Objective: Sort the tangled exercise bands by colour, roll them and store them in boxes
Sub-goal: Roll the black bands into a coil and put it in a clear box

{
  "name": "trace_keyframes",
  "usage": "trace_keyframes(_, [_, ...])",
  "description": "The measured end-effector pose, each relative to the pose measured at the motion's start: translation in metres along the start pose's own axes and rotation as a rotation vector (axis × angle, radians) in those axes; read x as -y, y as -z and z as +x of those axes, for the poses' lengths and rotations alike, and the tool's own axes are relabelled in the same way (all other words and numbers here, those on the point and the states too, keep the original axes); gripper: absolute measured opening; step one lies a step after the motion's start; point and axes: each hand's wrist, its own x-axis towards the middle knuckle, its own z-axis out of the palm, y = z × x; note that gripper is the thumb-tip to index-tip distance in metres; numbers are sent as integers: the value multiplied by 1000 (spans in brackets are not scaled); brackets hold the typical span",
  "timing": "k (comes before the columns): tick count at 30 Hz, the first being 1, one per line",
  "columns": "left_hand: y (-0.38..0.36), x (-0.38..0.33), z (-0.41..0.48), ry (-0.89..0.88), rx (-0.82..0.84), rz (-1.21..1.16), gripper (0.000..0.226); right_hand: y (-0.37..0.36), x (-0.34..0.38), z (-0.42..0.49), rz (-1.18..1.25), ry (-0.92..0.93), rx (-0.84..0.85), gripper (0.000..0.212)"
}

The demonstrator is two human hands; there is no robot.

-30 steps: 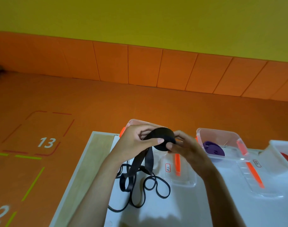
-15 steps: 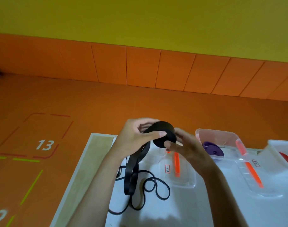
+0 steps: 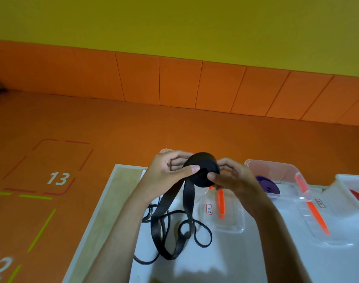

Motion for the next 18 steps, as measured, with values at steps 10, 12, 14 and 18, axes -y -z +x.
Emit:
trace_keyframes(10, [-8,1,-3,-86,-99,33,28,-15,-17,-6,109,53,91,46])
trace_keyframes(12, [-10,-2,-5,-87,-35,47,31,-13,-15,-7,73,49,111,49])
trace_keyframes(14, [-13,-2,-6,-74,-59,24,34,-13,-12,-7,104,76,67,45])
trace_keyframes(18, [-14,1,-7,-79,-102,36,36,-17,-14,-8,283,83,-17,44])
